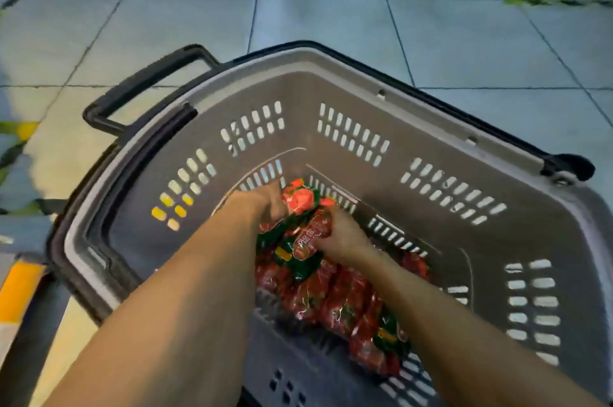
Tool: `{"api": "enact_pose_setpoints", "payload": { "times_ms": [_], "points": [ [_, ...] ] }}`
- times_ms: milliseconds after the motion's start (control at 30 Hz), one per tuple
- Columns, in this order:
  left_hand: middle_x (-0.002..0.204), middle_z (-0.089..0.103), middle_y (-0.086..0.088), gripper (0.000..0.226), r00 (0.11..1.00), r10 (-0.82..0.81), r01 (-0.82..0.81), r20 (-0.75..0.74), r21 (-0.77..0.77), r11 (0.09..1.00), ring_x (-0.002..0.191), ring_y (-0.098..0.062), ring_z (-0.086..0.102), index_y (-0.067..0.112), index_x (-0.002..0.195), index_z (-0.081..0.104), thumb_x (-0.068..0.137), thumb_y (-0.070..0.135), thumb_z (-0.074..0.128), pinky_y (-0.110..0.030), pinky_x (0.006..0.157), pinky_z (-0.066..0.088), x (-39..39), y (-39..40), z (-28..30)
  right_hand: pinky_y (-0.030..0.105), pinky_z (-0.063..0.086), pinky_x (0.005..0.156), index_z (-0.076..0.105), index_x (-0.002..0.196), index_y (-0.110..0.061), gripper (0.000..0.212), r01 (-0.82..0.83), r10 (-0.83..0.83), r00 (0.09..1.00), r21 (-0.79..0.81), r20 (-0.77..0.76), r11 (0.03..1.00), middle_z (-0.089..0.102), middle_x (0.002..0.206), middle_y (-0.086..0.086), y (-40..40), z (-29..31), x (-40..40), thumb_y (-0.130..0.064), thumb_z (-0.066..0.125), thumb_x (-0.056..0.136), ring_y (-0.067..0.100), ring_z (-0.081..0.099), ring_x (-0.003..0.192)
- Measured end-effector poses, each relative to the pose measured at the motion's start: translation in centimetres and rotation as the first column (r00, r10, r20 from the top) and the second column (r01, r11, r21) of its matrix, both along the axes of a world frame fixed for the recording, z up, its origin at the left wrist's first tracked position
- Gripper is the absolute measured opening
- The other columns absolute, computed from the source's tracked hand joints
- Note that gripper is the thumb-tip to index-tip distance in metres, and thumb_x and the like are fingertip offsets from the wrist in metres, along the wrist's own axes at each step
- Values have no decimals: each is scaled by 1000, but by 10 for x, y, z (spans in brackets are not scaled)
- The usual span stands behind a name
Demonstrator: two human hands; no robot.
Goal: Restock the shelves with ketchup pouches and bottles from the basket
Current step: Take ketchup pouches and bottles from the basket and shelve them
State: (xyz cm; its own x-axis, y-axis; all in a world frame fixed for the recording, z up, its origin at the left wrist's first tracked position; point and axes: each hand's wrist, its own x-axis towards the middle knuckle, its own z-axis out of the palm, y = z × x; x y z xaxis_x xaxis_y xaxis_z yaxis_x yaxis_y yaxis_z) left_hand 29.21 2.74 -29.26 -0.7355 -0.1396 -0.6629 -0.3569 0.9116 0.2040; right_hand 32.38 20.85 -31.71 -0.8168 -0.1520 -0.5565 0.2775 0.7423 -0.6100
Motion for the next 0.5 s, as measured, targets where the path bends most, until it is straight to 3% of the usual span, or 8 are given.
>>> {"api": "enact_pose_setpoints", "payload": {
  "times_ms": [100,200,300,400,500],
  "points": [
    [149,47,-14,64,998,65,-66,20,24,998,132,-33,49,12,145,38,94,43,61,-49,111,40,-5,-7,-29,44,42,112,29,150,-3,95,313,-310,943,-10,120,950,43,149,17,-9,-20,-12,-38,83,80,34,47,135],
    [136,57,-13,53,997,69,-70,40,17,997,113,-28,56,10,133,50,94,43,64,-38,100,45,-6,-11,-49,45,40,114,8,154,3,117,543,-518,805,-7,290,840,32,154,21,-18,-32,-14,-41,85,78,37,41,139],
    [119,66,-5,48,993,84,-87,87,36,996,97,-22,60,15,117,61,85,48,73,-38,94,51,-8,-10,-52,47,48,107,29,149,3,99,656,-580,712,-81,395,751,53,142,18,-18,-43,-19,-28,88,76,34,57,124],
    [108,62,0,58,987,114,-120,111,51,991,94,-22,60,12,119,63,79,50,80,-36,83,49,-10,-6,-44,44,56,93,60,121,0,55,671,-571,695,-108,437,733,70,115,14,-17,-48,-20,-18,87,76,30,68,98],
    [112,63,-7,56,989,125,-129,81,51,990,94,-25,64,7,125,61,81,33,82,-35,75,50,-13,-3,-32,41,58,81,65,101,-2,37,651,-559,720,-121,411,750,71,94,11,-13,-45,-19,-16,87,76,27,68,81]
  ]
}}
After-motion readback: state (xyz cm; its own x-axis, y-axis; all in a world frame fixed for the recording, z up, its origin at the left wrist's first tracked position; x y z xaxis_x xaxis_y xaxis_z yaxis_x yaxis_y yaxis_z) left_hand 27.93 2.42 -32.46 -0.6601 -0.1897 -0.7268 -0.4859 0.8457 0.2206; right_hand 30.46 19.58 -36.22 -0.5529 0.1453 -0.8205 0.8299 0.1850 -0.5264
